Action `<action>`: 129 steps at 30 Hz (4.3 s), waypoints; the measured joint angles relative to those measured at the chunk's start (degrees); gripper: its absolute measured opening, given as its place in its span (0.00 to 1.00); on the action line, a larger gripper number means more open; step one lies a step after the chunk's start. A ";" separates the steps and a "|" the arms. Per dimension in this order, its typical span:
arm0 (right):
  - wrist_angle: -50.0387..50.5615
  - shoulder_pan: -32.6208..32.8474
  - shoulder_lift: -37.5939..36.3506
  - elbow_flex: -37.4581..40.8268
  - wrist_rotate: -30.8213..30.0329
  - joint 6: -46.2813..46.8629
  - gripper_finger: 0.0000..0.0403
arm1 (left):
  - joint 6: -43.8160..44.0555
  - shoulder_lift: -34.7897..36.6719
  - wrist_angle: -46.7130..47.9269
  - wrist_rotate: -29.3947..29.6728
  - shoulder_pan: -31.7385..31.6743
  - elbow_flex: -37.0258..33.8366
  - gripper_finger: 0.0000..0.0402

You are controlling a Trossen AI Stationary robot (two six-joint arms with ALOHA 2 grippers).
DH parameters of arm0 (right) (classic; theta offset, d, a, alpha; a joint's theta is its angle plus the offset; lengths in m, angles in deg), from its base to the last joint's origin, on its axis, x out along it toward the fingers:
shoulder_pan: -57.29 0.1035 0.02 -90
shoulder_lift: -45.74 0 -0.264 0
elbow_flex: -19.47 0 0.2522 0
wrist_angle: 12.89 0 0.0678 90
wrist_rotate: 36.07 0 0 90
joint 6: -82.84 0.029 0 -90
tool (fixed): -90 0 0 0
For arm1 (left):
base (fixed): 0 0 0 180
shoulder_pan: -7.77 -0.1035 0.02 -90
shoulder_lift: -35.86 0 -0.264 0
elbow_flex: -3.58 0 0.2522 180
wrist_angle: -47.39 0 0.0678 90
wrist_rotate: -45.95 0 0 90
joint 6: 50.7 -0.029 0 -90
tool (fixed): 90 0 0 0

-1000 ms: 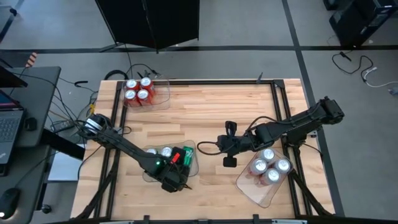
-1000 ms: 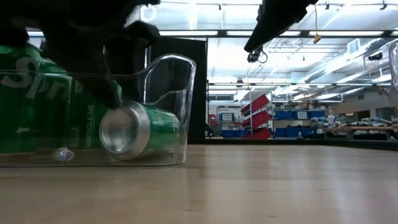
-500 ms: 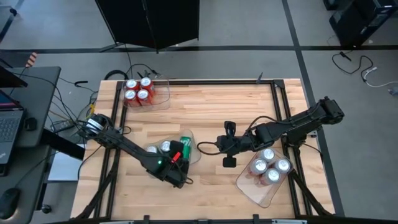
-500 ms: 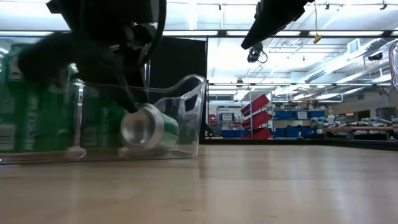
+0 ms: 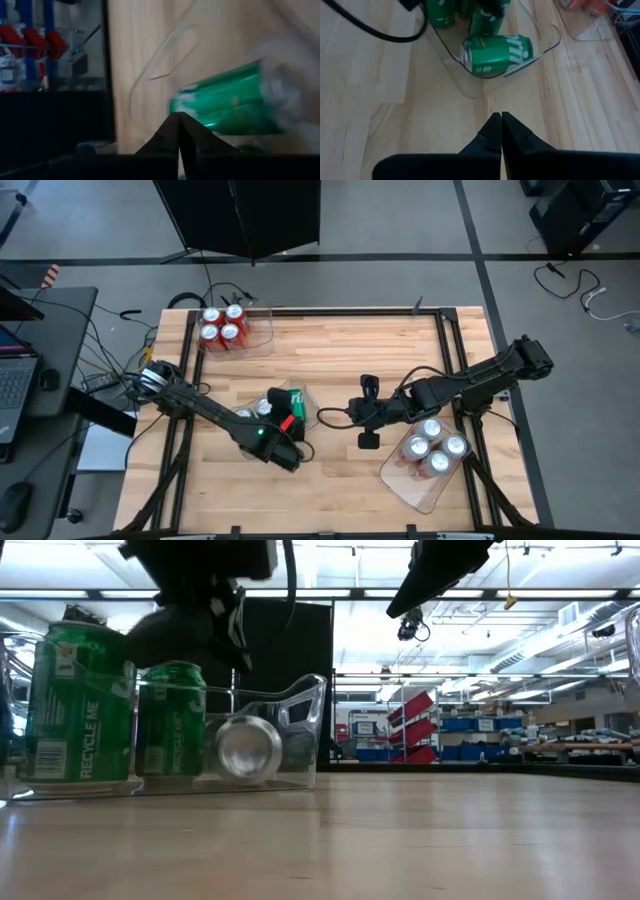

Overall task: Sort soda cans
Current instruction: Adjust the green soda can in the transparent bin

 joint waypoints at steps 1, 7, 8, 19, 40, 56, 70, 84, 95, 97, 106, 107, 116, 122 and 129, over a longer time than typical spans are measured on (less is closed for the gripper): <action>0.00 0.00 0.00 0.00 -0.02 0.00 0.00 | 0.02 0.02 0.66 0.32 -0.64 0.02 0.01; -0.04 0.00 0.00 0.00 0.00 0.01 0.00 | -0.71 0.59 -0.05 -8.84 -3.17 0.02 0.01; -0.10 0.00 0.00 -0.01 0.00 -0.01 0.00 | -1.56 1.04 -1.98 -13.62 -3.29 0.02 0.01; -1.62 0.00 0.00 -0.02 0.00 -0.13 0.00 | -2.37 1.29 -9.81 -29.47 -5.63 -1.36 0.15; -1.69 0.00 0.01 -0.02 0.00 -0.63 0.02 | 4.29 1.31 -15.17 -27.87 -8.28 -4.62 0.57; -2.90 0.00 0.02 -0.04 0.02 -1.31 0.02 | 1.24 1.27 -6.45 -10.72 -8.20 -1.79 0.41; -2.99 0.98 0.02 -0.04 -0.27 -1.44 0.03 | 1.26 1.27 3.96 -4.72 -12.90 -0.57 0.25; -3.05 1.46 0.02 -0.04 -0.44 -1.65 0.03 | 7.17 3.59 13.87 2.72 -16.74 -0.67 0.01; -15.60 -2.77 1.32 -0.09 7.12 -9.57 0.01 | 4.45 21.59 0.16 -20.90 -25.70 -6.58 0.00; -16.37 -3.95 1.55 -0.08 7.51 -10.56 0.00 | 4.05 21.35 1.25 -22.86 -28.37 -6.85 0.00; -19.31 -8.85 1.75 -0.07 10.44 -10.75 0.00 | -1.04 13.96 1.26 -28.12 -34.97 -6.80 0.00; -19.22 -8.92 1.75 -0.07 10.52 -10.76 0.00 | -1.60 13.13 1.09 -28.93 -34.97 -6.80 0.00; -16.91 -7.59 1.75 -0.07 10.48 -11.13 0.00 | -2.60 7.53 -3.42 -34.53 -32.05 -6.80 0.00; -13.84 -6.56 0.74 -0.04 9.72 -10.44 0.00 | -3.95 5.20 -8.09 -34.94 -28.87 -6.48 0.00; -10.91 -5.40 -1.94 -0.04 7.72 -9.46 0.00 | -3.24 5.35 -11.57 -39.35 -22.95 -5.66 0.00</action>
